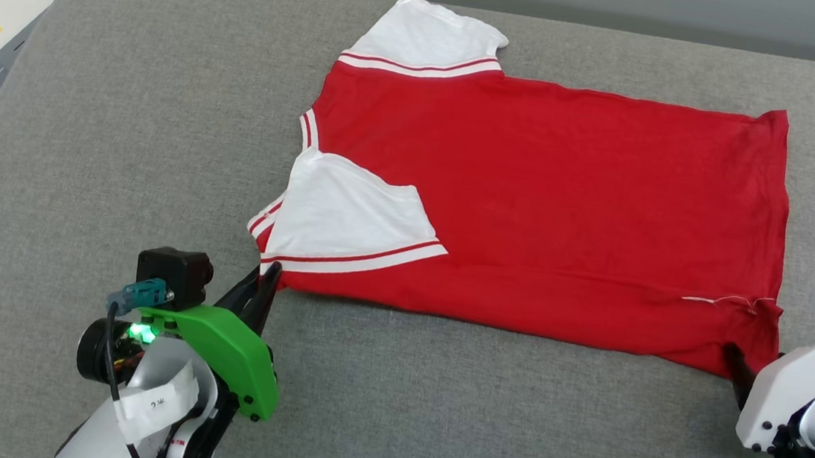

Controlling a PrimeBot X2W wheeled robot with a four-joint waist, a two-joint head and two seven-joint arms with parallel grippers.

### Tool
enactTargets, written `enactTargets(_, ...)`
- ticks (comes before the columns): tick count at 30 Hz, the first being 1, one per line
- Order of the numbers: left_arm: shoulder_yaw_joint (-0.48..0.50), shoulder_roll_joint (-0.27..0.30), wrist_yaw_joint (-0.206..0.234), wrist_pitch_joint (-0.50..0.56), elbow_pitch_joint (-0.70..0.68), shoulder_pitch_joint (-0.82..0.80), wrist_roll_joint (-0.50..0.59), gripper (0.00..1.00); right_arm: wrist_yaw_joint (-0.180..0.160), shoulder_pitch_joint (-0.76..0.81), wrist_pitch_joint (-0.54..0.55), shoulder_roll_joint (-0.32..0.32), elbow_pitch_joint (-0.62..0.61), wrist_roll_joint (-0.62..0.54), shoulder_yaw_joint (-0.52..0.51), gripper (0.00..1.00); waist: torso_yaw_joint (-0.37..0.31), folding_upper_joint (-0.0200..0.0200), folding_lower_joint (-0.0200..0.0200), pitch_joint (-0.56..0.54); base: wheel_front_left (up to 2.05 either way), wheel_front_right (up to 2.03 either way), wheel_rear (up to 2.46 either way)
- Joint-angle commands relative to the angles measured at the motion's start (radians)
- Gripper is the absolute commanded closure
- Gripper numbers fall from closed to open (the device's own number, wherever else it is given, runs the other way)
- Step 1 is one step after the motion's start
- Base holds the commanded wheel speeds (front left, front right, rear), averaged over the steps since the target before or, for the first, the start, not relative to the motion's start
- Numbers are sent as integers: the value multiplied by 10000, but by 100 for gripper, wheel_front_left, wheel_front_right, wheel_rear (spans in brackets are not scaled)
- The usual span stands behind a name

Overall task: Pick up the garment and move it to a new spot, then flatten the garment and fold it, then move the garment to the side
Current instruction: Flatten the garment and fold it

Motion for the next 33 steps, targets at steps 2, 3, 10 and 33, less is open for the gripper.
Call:
enactTargets(2,-16,85,97,63,-62,144,24,100,-7,-138,93,50,496,-23,59,0,74,109,0,112,0,0,0)
enactTargets(3,-32,92,100,84,-61,146,26,100,-7,-165,110,36,622,0,71,43,77,109,0,121,0,0,0)
enactTargets(10,-78,251,194,305,170,286,23,100,-7,-204,71,-173,1048,256,251,100,-6,109,0,-58,0,0,0)
enactTargets(33,-573,914,174,1197,329,2471,-478,100,-7,2489,2708,-814,-2547,1214,-707,100,-256,109,0,-1414,0,0,0)
